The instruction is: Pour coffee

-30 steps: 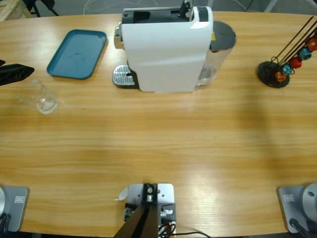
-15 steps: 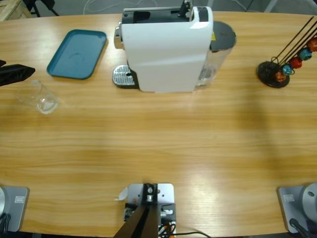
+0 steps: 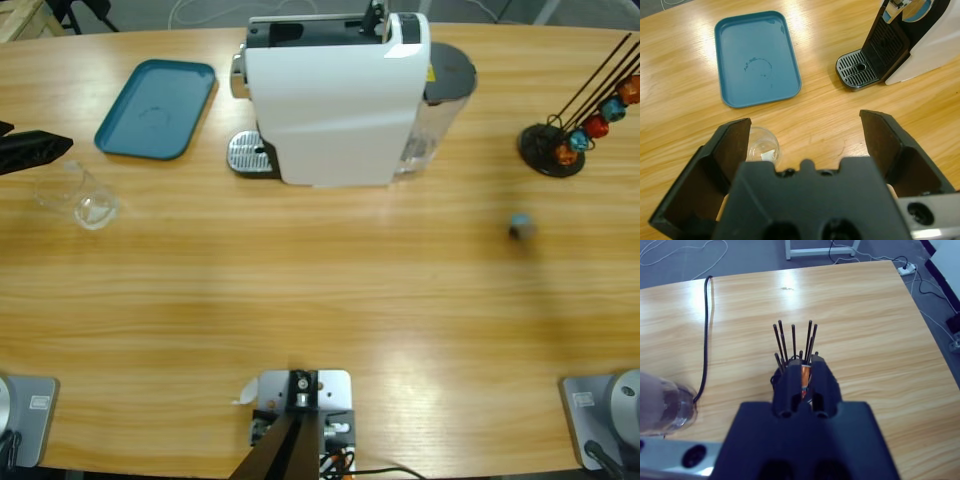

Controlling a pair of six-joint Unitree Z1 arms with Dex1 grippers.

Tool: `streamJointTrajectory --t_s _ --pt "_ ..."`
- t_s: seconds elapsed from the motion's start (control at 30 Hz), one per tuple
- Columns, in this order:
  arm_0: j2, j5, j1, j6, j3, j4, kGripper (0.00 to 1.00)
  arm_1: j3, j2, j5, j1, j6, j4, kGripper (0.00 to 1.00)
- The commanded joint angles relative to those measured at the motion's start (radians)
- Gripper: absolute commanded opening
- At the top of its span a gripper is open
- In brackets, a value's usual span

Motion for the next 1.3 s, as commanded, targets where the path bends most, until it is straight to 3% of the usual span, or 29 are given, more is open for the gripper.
streamJointTrajectory --t_s 0.03,0.23,0.43,0.57,0.8,0.83,0.97,1.3 --pt "0.029 0.012 -0.010 -0.005 0.038 -0.014 0.942 0.115 -0.150 0.047 0.151 0.135 0.170 0.531" --pt "0.030 0.010 -0.010 -0.004 0.037 -0.014 0.944 0.057 -0.065 0.287 0.166 0.217 0.348 0.531" --pt "0.029 0.010 -0.010 -0.004 0.037 -0.014 0.945 -0.052 0.124 0.470 0.190 0.032 0.408 0.531" --pt "0.026 0.010 -0.010 -0.004 0.037 -0.014 0.945 -0.111 0.258 0.467 0.238 -0.044 0.486 0.531" --pt "0.022 0.011 -0.010 -0.005 0.038 -0.014 0.945 -0.158 0.372 0.444 0.242 0.041 0.524 0.552" --pt "0.022 0.011 -0.010 -0.005 0.038 -0.014 0.945 -0.163 0.381 0.434 0.246 0.034 0.531 0.608" --pt "0.023 0.010 -0.010 -0.005 0.040 -0.014 0.945 -0.174 0.401 0.387 0.247 0.029 0.575 0.648" --pt "0.025 0.011 -0.010 -0.006 0.040 -0.014 0.943 -0.248 0.542 0.234 0.264 -0.075 0.660 0.648"
